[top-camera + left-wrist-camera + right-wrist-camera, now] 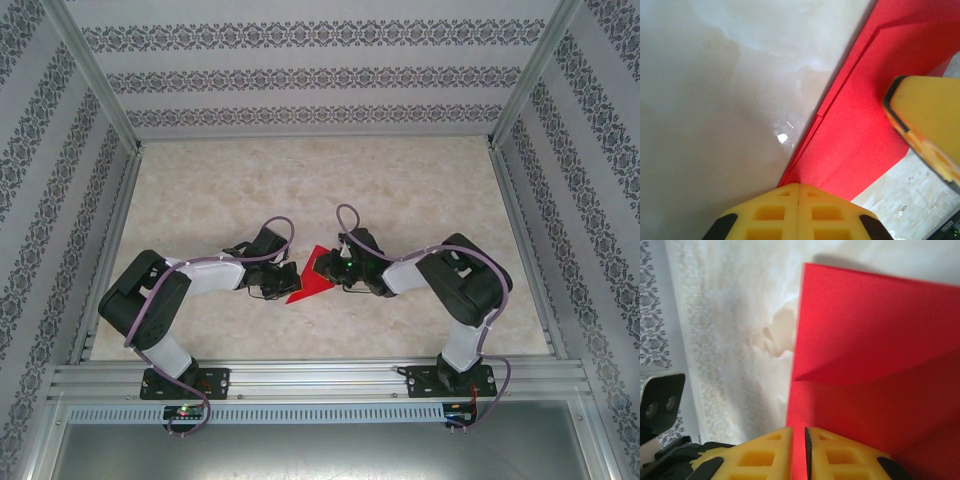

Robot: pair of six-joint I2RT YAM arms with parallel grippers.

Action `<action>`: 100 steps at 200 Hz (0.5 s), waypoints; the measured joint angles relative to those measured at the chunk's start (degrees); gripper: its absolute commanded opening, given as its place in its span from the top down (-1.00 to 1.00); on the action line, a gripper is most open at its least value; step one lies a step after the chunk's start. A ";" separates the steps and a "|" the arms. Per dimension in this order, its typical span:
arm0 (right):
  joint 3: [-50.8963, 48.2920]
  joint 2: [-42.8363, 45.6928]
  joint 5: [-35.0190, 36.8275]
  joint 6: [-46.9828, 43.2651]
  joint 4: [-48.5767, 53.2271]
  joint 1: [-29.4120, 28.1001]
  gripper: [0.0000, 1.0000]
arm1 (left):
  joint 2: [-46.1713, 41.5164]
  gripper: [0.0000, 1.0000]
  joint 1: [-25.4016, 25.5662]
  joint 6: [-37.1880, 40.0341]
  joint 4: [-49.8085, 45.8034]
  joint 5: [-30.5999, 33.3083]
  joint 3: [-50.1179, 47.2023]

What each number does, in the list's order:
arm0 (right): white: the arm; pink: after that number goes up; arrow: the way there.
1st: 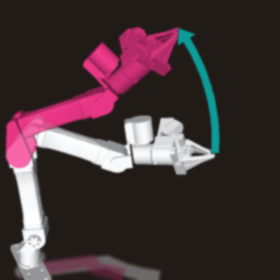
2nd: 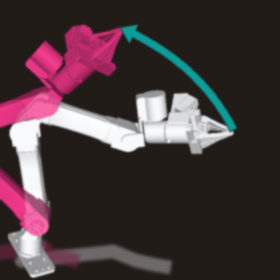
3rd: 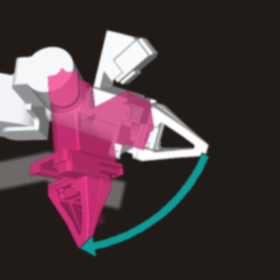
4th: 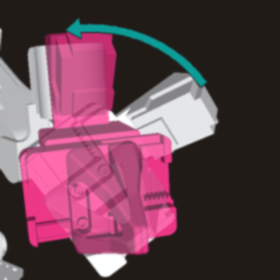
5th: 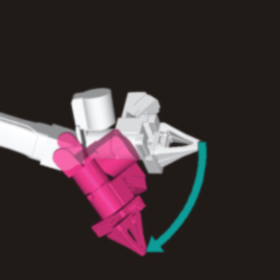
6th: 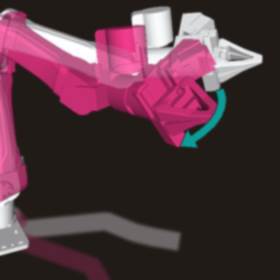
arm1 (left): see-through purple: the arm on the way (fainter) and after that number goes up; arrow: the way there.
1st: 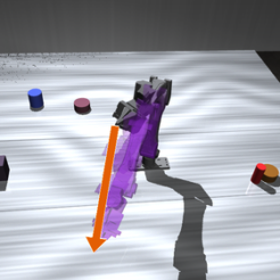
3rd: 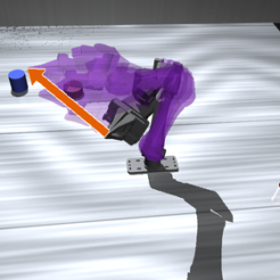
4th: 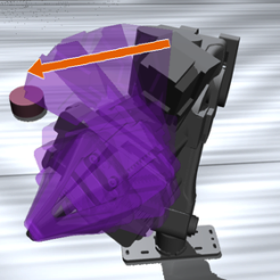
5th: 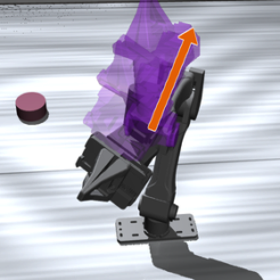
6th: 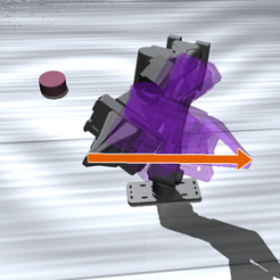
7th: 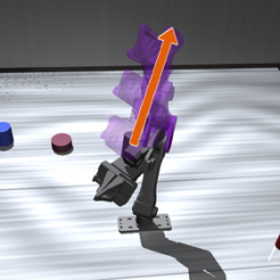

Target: Fold a paper plane with a square sheet of paper (pick it up from the middle)

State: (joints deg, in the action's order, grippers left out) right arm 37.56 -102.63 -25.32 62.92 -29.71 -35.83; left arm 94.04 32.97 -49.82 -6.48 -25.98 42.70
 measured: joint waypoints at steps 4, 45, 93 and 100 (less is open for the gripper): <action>0.13 0.68 0.00 -0.96 1.40 0.11 0.78 | 0.00 0.87 0.00 0.04 -0.09 0.09 0.00; 3.21 3.82 0.00 -5.92 11.15 -1.90 0.86 | -0.02 0.89 0.00 0.31 -0.13 0.11 0.00; 8.44 0.20 1.01 -6.36 14.01 -6.82 0.91 | -0.11 0.89 -0.26 0.33 -0.66 0.15 0.00; 8.79 -0.46 1.55 -6.34 14.08 -6.82 0.92 | -0.13 0.90 -0.48 0.37 -0.61 0.09 0.02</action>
State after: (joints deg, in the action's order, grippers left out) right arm 46.35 -103.09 -23.77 56.58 -15.64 -42.65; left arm 93.91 32.49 -49.45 -7.09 -25.89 42.72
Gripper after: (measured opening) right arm 0.055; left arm 0.068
